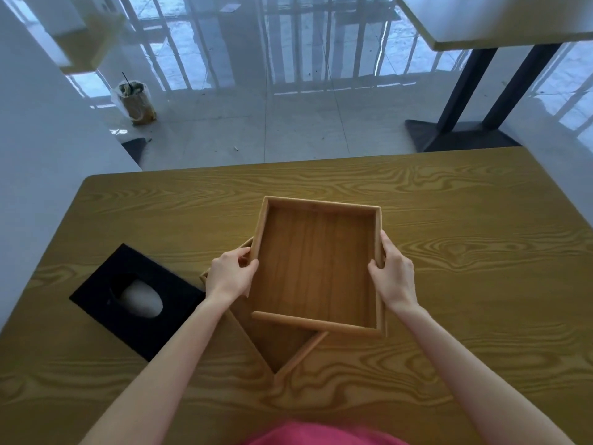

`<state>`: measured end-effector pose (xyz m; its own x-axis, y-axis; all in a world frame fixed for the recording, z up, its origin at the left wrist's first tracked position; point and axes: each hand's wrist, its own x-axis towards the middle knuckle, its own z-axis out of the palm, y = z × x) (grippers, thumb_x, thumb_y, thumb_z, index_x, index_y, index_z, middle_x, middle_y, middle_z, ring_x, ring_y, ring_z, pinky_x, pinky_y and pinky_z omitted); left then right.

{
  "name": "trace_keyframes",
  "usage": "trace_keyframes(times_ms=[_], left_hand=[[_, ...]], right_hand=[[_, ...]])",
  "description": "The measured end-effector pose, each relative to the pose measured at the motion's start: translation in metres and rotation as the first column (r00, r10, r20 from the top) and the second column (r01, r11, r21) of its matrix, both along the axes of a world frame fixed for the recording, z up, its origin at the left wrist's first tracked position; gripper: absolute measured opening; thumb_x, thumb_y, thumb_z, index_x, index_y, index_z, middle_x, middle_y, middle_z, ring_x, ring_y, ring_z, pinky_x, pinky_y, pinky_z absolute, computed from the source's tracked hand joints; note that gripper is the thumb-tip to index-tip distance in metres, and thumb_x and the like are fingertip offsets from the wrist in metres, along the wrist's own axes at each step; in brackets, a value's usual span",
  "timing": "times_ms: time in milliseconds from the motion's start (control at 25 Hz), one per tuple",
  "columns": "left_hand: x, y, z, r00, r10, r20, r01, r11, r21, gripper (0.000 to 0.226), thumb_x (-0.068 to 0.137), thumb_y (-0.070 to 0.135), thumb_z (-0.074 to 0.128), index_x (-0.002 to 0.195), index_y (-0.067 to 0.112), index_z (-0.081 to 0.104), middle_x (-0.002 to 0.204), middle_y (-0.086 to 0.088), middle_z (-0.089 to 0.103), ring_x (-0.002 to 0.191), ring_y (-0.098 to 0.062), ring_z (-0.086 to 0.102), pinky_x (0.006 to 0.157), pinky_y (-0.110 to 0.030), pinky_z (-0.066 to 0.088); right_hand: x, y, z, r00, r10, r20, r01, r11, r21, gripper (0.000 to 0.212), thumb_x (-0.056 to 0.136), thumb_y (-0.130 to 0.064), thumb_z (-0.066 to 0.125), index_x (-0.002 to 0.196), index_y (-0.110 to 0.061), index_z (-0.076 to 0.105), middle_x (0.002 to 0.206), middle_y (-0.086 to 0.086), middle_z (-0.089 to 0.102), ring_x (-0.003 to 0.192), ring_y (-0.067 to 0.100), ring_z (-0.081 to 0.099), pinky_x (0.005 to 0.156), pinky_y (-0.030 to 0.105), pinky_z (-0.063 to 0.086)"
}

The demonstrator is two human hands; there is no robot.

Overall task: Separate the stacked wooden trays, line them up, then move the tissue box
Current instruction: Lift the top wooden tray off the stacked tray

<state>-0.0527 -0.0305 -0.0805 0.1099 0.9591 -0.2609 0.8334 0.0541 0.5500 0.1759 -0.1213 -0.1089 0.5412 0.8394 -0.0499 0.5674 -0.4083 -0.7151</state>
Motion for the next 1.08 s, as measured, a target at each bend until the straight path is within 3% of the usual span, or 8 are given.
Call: trace_keyframes(times_ms=[200,360,760,920,1080], left_hand=[[0.026,0.049,0.012,0.993,0.094,0.073,-0.095,0.995,0.005,0.043,0.085,0.026,0.06,0.125,0.011,0.056,0.123,-0.012,0.064,0.119,-0.027,0.056,0.105,-0.039,0.04],[0.049,0.098,0.014,0.989,0.103,0.105,-0.106,0.994,0.025,0.044,0.086,0.026,0.059,0.127,0.011,0.055,0.126,-0.012,0.062,0.12,-0.026,0.055,0.105,-0.038,0.041],[0.078,0.2,-0.01,0.983,0.147,0.11,-0.147,0.989,-0.016,0.044,0.087,0.025,0.058,0.128,0.009,0.053,0.129,-0.013,0.06,0.12,-0.027,0.054,0.102,-0.038,0.044],[0.078,0.209,-0.027,0.988,0.135,0.071,-0.133,0.991,-0.035,0.043,0.087,0.028,0.058,0.126,0.012,0.055,0.126,-0.011,0.063,0.12,-0.026,0.055,0.102,-0.037,0.042],[0.077,0.212,-0.037,0.984,0.157,0.079,-0.152,0.986,-0.068,0.042,0.088,0.029,0.057,0.126,0.012,0.056,0.127,-0.011,0.062,0.12,-0.026,0.054,0.101,-0.037,0.043]], right_hand=[[0.033,0.066,0.013,0.999,-0.009,0.044,0.007,0.999,0.034,0.057,0.084,0.004,0.055,0.137,-0.003,0.036,0.136,0.019,0.052,0.127,0.03,0.048,0.111,0.038,0.037],[0.057,0.123,0.02,0.996,-0.072,0.045,0.07,0.997,0.046,0.047,0.084,0.001,0.055,0.13,-0.002,0.047,0.121,0.019,0.063,0.113,0.03,0.059,0.102,0.037,0.044],[0.083,0.222,-0.007,0.998,-0.056,0.037,0.056,0.998,-0.012,0.047,0.086,-0.009,0.058,0.131,-0.008,0.048,0.121,0.014,0.065,0.11,0.028,0.06,0.099,0.037,0.047],[0.081,0.23,-0.024,0.998,-0.052,0.043,0.055,0.995,-0.08,0.033,0.087,-0.009,0.055,0.12,-0.002,0.055,0.106,0.02,0.069,0.083,0.026,0.057,0.08,0.036,0.048],[0.077,0.228,-0.02,0.998,-0.057,-0.016,0.056,0.997,-0.06,0.026,0.089,-0.008,0.054,0.113,-0.001,0.059,0.105,0.022,0.069,0.098,0.035,0.062,0.089,0.04,0.047]])
